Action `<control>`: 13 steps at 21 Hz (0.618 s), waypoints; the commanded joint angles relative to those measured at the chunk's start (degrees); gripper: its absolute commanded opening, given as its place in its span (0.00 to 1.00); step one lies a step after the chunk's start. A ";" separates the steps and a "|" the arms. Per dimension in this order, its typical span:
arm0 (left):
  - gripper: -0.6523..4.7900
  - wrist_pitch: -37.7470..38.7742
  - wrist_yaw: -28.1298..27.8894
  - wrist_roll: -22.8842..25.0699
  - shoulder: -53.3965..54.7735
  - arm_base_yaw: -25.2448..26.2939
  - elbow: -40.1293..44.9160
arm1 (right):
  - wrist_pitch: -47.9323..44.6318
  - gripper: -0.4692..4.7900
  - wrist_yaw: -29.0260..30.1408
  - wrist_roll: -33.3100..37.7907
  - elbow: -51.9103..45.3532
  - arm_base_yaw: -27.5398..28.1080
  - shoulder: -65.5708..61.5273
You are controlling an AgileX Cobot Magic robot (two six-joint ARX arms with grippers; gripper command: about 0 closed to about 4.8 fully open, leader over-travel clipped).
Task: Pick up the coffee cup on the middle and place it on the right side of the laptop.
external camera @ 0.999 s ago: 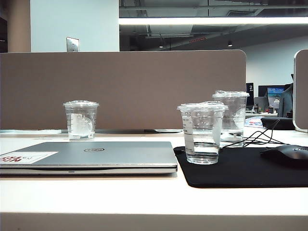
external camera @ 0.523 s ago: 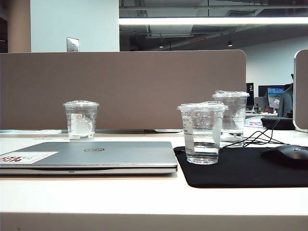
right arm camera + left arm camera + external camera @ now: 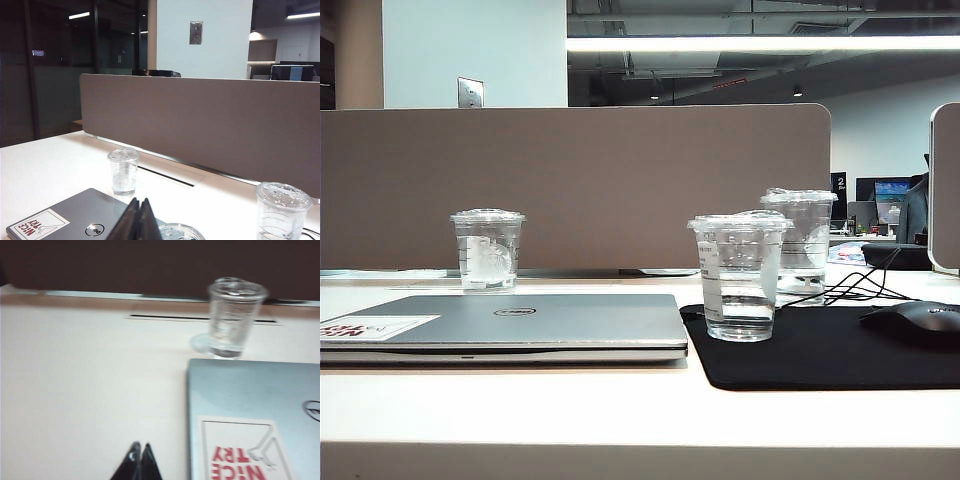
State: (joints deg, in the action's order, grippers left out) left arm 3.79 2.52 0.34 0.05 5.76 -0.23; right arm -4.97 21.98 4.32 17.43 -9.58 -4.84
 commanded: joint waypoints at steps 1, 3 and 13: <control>0.11 -0.42 1.90 1.38 0.00 -0.83 -0.17 | -0.72 0.08 0.00 0.17 0.26 -0.04 0.13; 0.11 -0.48 1.09 1.77 0.00 -1.53 -0.17 | -0.72 0.08 0.00 0.17 0.26 -0.02 0.13; 0.11 -1.29 -3.69 2.64 0.00 -4.68 -0.17 | -0.72 0.08 0.00 0.17 0.26 -0.04 0.13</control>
State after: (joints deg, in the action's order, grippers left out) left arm 3.66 -0.64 2.96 0.05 1.15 -0.23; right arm -4.95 21.98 4.32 17.43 -9.56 -4.78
